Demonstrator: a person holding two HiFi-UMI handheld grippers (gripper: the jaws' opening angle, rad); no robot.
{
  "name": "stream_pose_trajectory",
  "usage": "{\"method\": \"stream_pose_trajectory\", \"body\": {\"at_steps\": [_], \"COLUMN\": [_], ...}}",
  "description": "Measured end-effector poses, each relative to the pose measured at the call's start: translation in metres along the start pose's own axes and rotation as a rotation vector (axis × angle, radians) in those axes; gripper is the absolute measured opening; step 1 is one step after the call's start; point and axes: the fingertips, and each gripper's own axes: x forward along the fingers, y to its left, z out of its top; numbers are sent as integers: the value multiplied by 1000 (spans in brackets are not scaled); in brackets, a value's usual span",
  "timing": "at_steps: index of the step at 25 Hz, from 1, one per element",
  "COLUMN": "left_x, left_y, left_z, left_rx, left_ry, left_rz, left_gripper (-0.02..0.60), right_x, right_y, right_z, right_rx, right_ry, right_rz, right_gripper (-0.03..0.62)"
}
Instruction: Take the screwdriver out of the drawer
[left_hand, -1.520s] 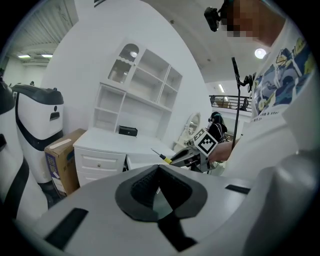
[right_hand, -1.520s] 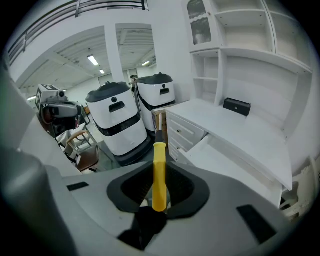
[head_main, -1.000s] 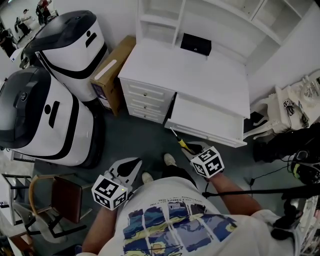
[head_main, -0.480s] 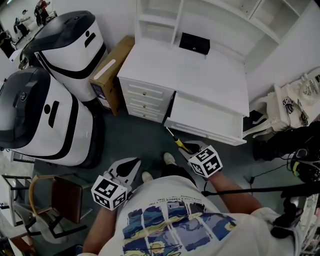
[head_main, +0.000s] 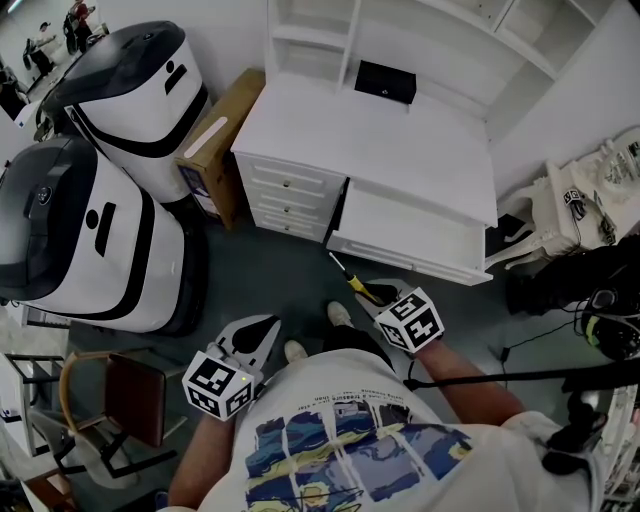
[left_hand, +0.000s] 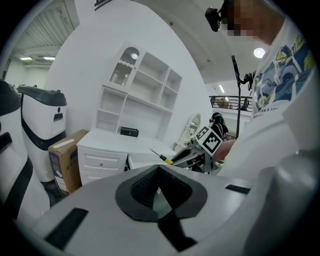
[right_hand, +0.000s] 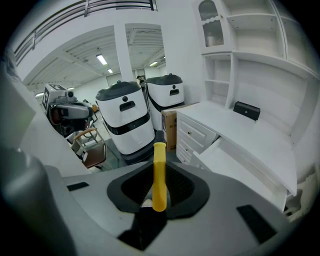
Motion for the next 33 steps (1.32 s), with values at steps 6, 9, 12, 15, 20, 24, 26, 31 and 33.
{"method": "stream_pose_trajectory", "body": {"at_steps": [6, 9, 12, 15, 20, 24, 26, 31, 33], "left_x": [0, -1, 0, -1, -2, 2, 6, 14, 18], "left_y": [-2, -1, 0, 2, 7, 11, 12, 10, 8], "left_z": [-2, -1, -1, -2, -4, -4, -3, -4, -4], "left_rx": [-2, -1, 2, 2, -13, -10, -8, -14, -18], "left_ry": [4, 4, 8, 9, 13, 21, 26, 34, 35], "left_rz": [-4, -4, -11, -11, 3, -2, -7, 1, 7], "left_gripper": [14, 14, 14, 14, 14, 14, 14, 14, 14], "right_x": [-1, -1, 0, 2, 10, 14, 15, 17, 18], "right_y": [3, 3, 2, 4, 5, 2, 0, -7, -10], "right_z": [-1, 0, 0, 0, 2, 2, 2, -2, -3], "right_rx": [1, 1, 6, 7, -3, 3, 10, 10, 7], "right_ry": [-2, -4, -5, -4, 6, 4, 4, 6, 5], "right_rz": [5, 4, -1, 0, 18, 18, 16, 32, 39], "right_gripper": [94, 94, 93, 93, 92, 92, 92, 92, 94]}}
